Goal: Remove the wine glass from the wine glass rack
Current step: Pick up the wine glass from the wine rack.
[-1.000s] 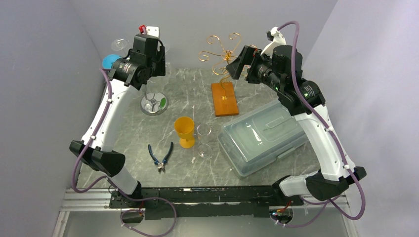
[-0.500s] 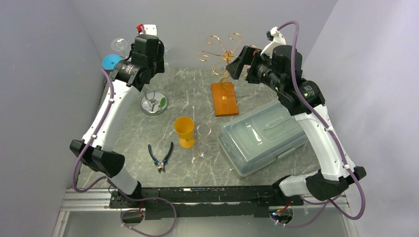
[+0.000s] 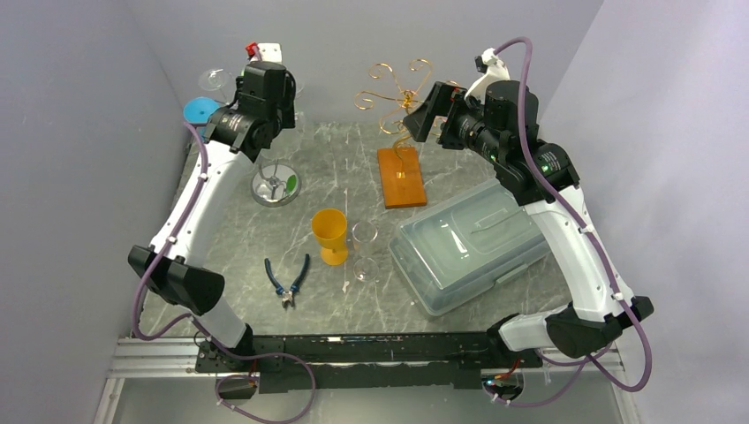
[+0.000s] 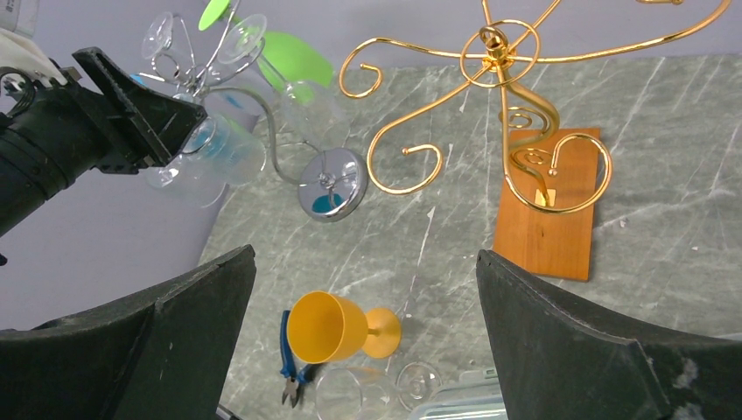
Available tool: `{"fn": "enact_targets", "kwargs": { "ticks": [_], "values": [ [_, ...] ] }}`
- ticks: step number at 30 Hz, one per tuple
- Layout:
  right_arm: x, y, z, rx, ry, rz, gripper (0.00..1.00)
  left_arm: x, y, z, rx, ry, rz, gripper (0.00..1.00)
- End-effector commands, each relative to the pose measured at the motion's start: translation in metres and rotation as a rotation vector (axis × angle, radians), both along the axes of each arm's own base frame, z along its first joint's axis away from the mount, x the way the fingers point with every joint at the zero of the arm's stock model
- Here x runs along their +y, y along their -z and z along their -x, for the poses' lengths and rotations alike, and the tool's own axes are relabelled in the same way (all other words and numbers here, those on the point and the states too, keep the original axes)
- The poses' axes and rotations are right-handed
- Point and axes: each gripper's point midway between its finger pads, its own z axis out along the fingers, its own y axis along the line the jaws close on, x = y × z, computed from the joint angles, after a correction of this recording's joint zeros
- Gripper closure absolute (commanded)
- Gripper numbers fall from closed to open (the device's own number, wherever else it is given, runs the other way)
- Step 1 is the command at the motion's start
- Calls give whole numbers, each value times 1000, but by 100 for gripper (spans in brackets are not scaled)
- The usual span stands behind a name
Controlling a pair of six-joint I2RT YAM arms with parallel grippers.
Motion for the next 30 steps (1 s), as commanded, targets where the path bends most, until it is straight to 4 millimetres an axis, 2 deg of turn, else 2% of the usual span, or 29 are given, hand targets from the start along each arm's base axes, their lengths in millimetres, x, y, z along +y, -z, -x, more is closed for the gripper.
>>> {"fn": "enact_targets", "kwargs": {
  "ticks": [1,18,30],
  "values": [
    [-5,-14,0,-43,21,-3,0,-6,-43,-14,-161,-15,81,81],
    [-6,-17,1,-49,24,-1,0,-13,-41,-20,-211,1,122,83],
    [-5,-17,1,-48,20,-8,0,-37,-41,-11,-202,62,124,83]
  ]
}}
